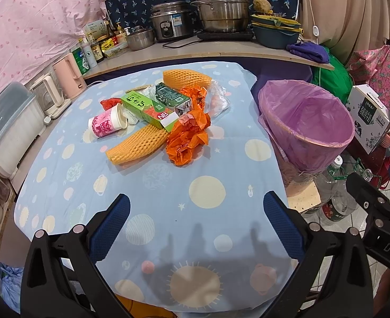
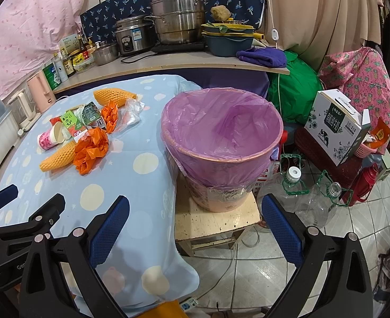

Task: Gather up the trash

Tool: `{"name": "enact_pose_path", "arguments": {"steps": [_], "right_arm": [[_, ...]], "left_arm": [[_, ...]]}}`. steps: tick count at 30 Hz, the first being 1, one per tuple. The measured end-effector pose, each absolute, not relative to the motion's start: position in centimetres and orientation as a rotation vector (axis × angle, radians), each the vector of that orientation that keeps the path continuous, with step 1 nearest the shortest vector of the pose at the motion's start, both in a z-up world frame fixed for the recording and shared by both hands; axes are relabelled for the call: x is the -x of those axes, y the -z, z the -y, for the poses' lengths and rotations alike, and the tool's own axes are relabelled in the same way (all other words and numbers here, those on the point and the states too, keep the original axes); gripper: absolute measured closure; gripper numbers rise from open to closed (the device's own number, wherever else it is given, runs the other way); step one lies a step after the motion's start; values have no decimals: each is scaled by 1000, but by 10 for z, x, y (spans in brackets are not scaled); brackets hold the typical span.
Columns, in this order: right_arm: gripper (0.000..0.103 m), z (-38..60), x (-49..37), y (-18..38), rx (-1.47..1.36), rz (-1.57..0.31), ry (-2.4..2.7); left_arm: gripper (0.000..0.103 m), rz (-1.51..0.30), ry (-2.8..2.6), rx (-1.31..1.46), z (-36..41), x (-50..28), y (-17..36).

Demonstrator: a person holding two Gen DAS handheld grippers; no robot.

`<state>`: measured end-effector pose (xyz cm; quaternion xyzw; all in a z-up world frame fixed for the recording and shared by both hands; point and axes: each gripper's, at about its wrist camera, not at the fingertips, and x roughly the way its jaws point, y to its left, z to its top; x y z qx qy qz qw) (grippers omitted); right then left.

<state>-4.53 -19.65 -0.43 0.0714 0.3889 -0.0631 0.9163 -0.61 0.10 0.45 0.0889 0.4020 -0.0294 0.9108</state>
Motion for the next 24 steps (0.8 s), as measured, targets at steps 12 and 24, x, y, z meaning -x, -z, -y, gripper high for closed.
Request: {"name": "enact_pose_path", "arguments": {"steps": [12,24], "right_arm": [[7,192,40,1,-143,-785,145],[7,156,3,19,-111,-812,81]], "left_arm": [[7,-829,56,-164,0,2,-4],[7,-854,-53,-63,-59,-31,11]]}}
